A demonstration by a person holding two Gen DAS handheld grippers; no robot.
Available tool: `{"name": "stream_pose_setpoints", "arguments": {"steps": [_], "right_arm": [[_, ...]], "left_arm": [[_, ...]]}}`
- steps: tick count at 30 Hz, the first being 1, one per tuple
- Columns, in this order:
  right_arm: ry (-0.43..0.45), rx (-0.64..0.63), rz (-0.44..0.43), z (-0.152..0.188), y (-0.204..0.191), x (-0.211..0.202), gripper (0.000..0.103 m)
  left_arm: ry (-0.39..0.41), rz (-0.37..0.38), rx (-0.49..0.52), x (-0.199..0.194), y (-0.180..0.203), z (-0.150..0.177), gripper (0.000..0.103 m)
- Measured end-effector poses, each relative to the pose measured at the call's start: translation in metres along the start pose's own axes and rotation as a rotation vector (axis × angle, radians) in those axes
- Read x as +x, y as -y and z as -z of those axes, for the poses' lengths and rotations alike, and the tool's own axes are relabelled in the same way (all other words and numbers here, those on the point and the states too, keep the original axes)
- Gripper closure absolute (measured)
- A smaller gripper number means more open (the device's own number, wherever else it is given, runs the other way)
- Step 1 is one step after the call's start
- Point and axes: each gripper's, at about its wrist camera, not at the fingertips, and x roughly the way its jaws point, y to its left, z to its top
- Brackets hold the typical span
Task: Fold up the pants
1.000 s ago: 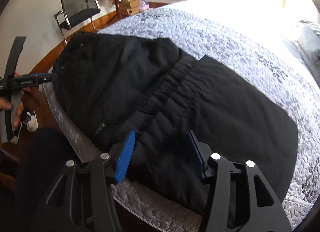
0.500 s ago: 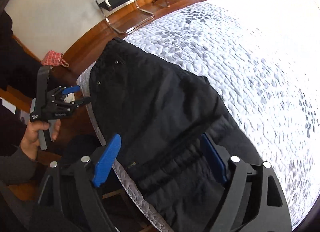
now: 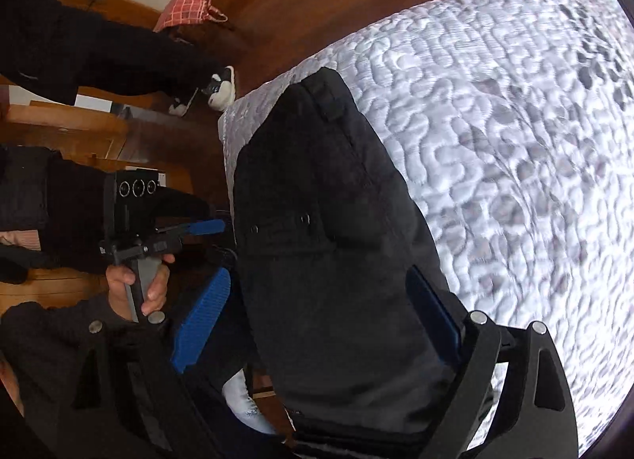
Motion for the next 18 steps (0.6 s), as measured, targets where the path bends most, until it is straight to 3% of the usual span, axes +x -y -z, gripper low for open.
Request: {"name": "stream_pose_setpoints", "arguments": {"steps": [4,10,17,18], "right_arm": [[-0.046,-0.028,-0.037,-0.039,0.004,0.026,0.013],[-0.102,-0.023,-0.086,-0.077,0.024,0.053,0.013],[-0.162,-0.077,-0.163,-0.113,0.029,0.080,0.013],[-0.167,-0.088,-0.182,-0.116,0.029,0.082,0.012]], "left_arm": [[-0.002,0.020,-0.091,0.018,-0.012,-0.011,0.004],[0.018,0.033,-0.116,0.038,-0.015,-0.024,0.004],[0.047,0.059,-0.118,0.033,-0.020,-0.035,0.006],[0.050,0.052,-0.106,0.032,-0.019,-0.033,0.010]]}}
